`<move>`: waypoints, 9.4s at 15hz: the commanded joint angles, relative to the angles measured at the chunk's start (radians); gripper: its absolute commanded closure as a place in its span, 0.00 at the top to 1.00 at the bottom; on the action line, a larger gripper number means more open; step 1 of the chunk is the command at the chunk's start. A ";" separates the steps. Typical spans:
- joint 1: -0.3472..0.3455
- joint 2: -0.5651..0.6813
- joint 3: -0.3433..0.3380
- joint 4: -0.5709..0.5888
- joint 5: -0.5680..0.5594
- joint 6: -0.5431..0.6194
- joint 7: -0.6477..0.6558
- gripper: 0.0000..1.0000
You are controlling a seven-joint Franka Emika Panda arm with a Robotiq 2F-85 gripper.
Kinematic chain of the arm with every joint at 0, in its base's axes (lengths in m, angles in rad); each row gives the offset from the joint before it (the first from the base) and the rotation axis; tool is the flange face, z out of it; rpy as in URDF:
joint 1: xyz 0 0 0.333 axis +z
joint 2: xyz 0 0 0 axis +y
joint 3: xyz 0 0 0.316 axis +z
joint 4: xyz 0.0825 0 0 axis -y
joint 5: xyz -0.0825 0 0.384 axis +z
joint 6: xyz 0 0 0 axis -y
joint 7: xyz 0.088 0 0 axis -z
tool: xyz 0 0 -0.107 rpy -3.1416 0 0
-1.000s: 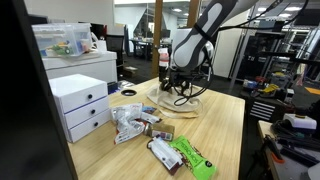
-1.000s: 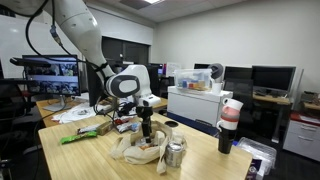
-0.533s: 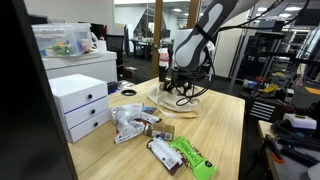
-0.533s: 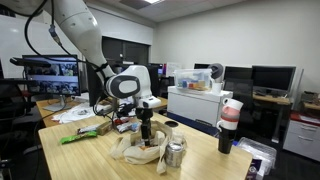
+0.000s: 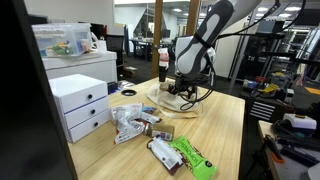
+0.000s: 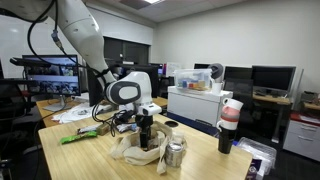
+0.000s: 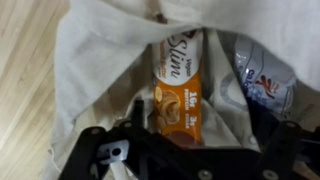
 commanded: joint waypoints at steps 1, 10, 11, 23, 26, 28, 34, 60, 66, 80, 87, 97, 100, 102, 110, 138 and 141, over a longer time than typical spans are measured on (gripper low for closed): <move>0.021 0.006 -0.023 -0.011 0.002 -0.001 0.047 1.00; 0.023 -0.043 -0.014 -0.041 0.010 0.051 0.042 1.00; 0.020 -0.048 -0.011 -0.045 0.015 0.064 0.039 1.00; 0.065 -0.080 -0.031 -0.148 0.078 0.229 0.059 1.00; 0.105 -0.090 -0.053 -0.193 0.100 0.263 0.106 1.00; 0.144 -0.094 -0.081 -0.220 0.110 0.293 0.156 1.00; 0.220 -0.090 -0.157 -0.243 0.106 0.191 0.315 1.00; -0.121 -0.186 0.093 -0.184 0.112 0.090 0.125 1.00; -0.182 -0.144 0.119 -0.155 0.157 0.053 -0.058 1.00; -0.180 -0.030 0.125 -0.031 0.180 0.000 -0.102 0.60; -0.182 -0.034 0.135 -0.023 0.185 -0.010 -0.105 0.18; -0.161 -0.163 0.112 -0.084 0.173 -0.047 -0.091 0.17; -0.161 -0.217 0.111 -0.099 0.172 -0.056 -0.086 0.17; -0.162 -0.245 0.109 -0.102 0.172 -0.058 -0.082 0.17; -0.131 -0.319 0.102 -0.118 0.190 0.068 -0.016 0.17; 0.036 -0.312 0.307 -0.135 0.186 0.061 -0.246 0.17; 0.007 -0.293 0.296 -0.082 0.206 -0.078 -0.256 0.82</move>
